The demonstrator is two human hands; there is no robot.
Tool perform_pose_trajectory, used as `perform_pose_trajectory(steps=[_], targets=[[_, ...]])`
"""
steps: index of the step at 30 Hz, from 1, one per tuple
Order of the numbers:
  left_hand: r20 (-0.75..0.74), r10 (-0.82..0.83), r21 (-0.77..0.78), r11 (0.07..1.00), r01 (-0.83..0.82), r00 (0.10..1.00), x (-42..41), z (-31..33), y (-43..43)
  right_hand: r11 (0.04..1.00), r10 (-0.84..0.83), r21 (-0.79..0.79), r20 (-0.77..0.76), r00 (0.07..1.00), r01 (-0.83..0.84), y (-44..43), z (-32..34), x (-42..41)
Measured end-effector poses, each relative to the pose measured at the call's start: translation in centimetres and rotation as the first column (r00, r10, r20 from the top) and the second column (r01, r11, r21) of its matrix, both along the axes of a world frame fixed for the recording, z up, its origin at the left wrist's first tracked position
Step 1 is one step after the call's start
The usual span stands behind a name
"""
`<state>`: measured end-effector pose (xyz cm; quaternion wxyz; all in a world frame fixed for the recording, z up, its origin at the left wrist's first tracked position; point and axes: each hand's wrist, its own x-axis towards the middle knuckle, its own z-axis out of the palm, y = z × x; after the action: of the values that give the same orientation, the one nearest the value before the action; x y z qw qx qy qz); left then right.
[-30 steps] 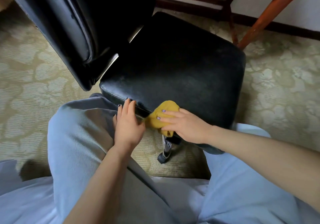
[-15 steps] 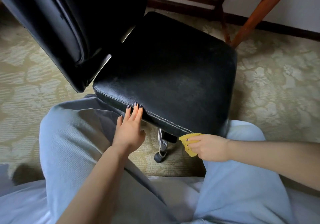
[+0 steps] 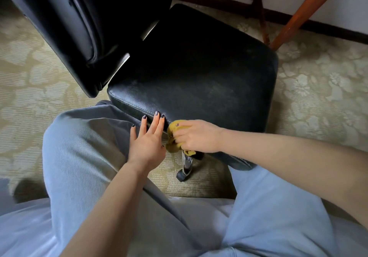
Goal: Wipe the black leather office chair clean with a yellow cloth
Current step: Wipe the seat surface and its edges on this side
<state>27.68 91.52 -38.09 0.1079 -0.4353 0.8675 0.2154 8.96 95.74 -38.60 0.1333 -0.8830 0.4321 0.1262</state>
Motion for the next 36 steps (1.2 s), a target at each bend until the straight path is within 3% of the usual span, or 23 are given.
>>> perform_pose_trajectory(steps=[2, 8, 12, 18, 21, 23, 24, 25, 27, 28, 32, 36], targets=[[0.000, 0.004, 0.008, 1.000, -0.004, 1.000, 0.1, 0.0, 0.1, 0.983, 0.102, -0.146, -0.082, 0.991, -0.113, 1.1, -0.2, -0.2], [0.056, -0.024, -0.033, 0.999, 0.026, 0.998, 0.3, -0.5, 0.1, 0.970, 0.196, -0.112, -0.163, 0.967, -0.215, 7.0, 0.4, -3.8], [0.126, -0.039, -0.084, 0.995, 0.050, 0.991, -0.1, -0.7, 0.2, 0.973, 0.206, -0.050, -0.263, 0.942, -0.227, 10.9, 1.0, -6.0], [0.183, -0.050, -0.116, 0.991, 0.072, 0.982, -0.4, -0.8, 0.2, 0.959, 0.279, 0.105, -0.484, 0.829, -0.262, 14.2, 0.1, -8.5], [0.199, -0.055, -0.121, 0.989, 0.080, 0.979, -0.5, -0.8, 0.0, 0.997, -0.078, -0.025, -0.455, 0.887, 0.075, 15.5, -0.2, -9.3], [0.209, -0.058, -0.128, 0.988, 0.086, 0.976, -0.5, -0.9, 0.0, 0.988, -0.150, -0.034, -0.440, 0.885, 0.151, 15.1, 0.2, -9.5], [0.213, -0.060, -0.132, 0.987, 0.089, 0.975, -0.6, -0.9, -0.1, 0.989, -0.123, 0.021, -0.449, 0.885, 0.148, 14.3, 0.8, -9.0], [0.214, -0.058, -0.134, 0.987, 0.088, 0.975, -0.6, -1.0, -0.1, 0.999, -0.010, 0.039, -0.464, 0.886, 0.032, 12.9, 1.3, -8.3], [0.210, -0.046, -0.133, 0.988, 0.075, 0.977, -0.6, -1.1, -0.4, 0.937, 0.345, 0.064, -0.340, 0.875, -0.345, 10.9, 2.0, -7.9], [0.209, -0.039, -0.137, 0.988, 0.069, 0.977, -0.6, -1.2, -0.5, 0.911, 0.399, 0.020, -0.298, 0.867, -0.412, 9.8, 3.0, -7.4], [0.144, 0.013, -0.133, 0.991, 0.006, 0.989, -0.2, -0.9, -0.9, 0.899, 0.414, -0.078, -0.179, 0.893, -0.432, 5.4, 4.0, -5.9], [0.027, 0.066, -0.087, 0.994, -0.063, 0.997, 0.3, -0.1, -1.1, 0.937, 0.295, -0.149, -0.147, 0.944, -0.316, 1.5, 3.8, -3.5]])
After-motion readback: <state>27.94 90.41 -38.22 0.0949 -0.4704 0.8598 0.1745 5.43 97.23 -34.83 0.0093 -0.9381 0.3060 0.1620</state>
